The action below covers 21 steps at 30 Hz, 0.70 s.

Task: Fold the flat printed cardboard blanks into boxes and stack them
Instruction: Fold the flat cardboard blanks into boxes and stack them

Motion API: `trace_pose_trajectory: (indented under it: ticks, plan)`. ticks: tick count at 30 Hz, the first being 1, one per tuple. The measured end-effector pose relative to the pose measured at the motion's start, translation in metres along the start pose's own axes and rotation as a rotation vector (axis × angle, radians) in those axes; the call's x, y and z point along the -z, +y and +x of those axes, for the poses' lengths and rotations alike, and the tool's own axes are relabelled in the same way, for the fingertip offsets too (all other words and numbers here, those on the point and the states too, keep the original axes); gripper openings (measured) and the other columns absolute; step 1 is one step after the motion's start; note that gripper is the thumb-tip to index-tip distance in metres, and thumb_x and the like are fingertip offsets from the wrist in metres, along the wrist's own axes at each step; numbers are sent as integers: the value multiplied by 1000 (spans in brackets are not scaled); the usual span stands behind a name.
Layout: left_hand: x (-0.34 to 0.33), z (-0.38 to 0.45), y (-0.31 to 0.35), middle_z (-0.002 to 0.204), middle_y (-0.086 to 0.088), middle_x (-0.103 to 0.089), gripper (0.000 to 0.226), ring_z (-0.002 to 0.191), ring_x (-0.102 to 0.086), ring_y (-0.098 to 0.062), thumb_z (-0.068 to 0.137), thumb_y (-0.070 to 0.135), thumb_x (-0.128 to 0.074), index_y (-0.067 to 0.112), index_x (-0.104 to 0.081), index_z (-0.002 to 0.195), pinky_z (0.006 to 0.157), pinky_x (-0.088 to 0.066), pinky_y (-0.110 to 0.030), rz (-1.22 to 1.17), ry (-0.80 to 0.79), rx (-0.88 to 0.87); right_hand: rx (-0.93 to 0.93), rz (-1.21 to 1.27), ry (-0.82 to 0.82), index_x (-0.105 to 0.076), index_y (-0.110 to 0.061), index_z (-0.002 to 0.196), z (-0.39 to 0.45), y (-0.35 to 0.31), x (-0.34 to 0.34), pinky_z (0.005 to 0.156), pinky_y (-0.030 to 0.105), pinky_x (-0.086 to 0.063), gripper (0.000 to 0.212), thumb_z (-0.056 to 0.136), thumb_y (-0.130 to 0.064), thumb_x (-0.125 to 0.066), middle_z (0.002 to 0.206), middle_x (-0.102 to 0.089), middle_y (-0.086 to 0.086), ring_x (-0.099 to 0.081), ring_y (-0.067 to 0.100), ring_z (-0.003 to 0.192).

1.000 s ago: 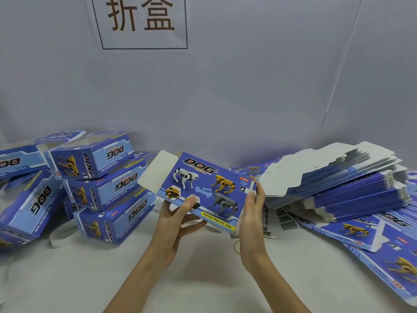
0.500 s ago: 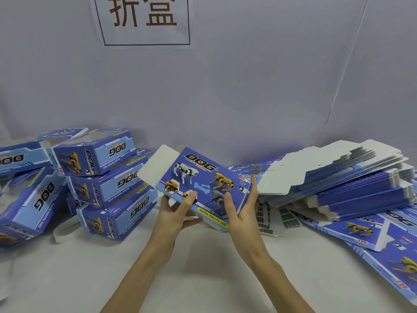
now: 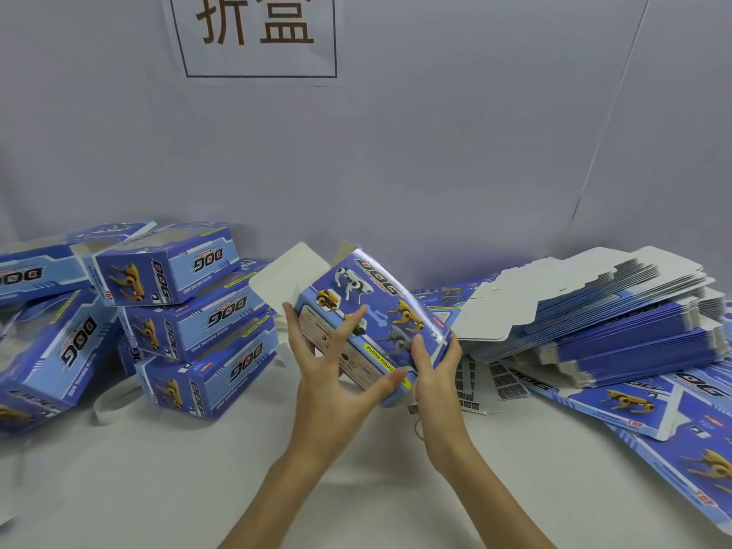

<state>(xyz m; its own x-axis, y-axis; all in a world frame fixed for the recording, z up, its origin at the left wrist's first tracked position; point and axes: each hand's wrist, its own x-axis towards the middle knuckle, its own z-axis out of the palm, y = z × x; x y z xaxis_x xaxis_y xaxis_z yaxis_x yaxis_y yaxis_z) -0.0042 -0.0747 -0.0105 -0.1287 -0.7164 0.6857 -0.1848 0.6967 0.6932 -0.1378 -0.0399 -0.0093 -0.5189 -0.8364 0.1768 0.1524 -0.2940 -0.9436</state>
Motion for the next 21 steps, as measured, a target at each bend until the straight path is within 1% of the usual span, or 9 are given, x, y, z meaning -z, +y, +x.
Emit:
trace_pose_trajectory:
  ticks: [2,4,7,9,10,12,14,18,21]
  plan:
    - [-1,-1,4,171,14,19,82,159,-15,-9,73,82,-70,57,-46,147,106,-49,-27,124,50,-71,-45,-4,26,-31,-49,152,0,1,-1,110,58,-51,53,106,-46,-57,141,-66,-10,-70,18,122]
    - [-4,-2,7,172,9,17,75,159,-9,-6,79,79,-66,56,-47,147,109,-44,-26,165,68,-111,-72,32,15,-34,-49,152,-1,1,-1,105,57,-55,50,107,-47,-55,140,-66,-13,-69,16,123]
    - [-3,1,8,171,15,10,66,156,-9,2,81,68,-74,53,-54,142,103,-46,-12,19,107,-14,-91,152,-141,-34,-56,152,0,-1,4,82,44,-63,48,108,-45,-50,136,-70,-13,-73,18,114]
    - [3,5,8,169,18,2,62,153,-12,8,80,66,-77,54,-56,138,104,-37,-3,-74,138,83,-72,129,-215,-26,-62,153,-2,-3,6,77,37,-62,63,98,-52,-56,131,-74,-8,-74,21,101]
    - [6,7,7,168,18,-2,63,153,-15,8,78,65,-76,55,-57,136,108,-38,-8,-108,134,126,-37,88,-235,-23,-63,153,-3,-4,5,78,35,-62,69,94,-53,-58,131,-74,-4,-74,24,100]
    - [10,10,4,166,18,-7,63,153,-25,-3,77,62,-77,54,-57,136,117,-43,-32,-166,109,185,43,21,-224,-21,-64,151,-5,-3,1,84,37,-63,72,92,-52,-59,132,-71,5,-73,28,108]
    - [11,11,2,163,22,-10,63,151,-34,-12,79,63,-79,51,-57,137,115,-46,-41,-198,90,196,79,-1,-189,-22,-62,151,-4,1,-1,88,38,-63,71,91,-51,-60,131,-69,12,-73,25,112]
    - [10,9,2,159,29,-9,64,150,-33,-8,78,57,-81,52,-57,137,91,-47,-5,-225,90,202,74,8,-158,-22,-56,158,-4,4,2,73,20,-57,78,91,-55,-61,128,-70,11,-71,32,115]
    - [9,9,2,159,29,-10,61,148,-35,-7,78,48,-81,52,-58,135,87,-48,-3,-254,81,220,92,4,-148,-21,-55,159,-5,2,2,72,19,-56,76,96,-55,-64,124,-72,8,-71,33,115]
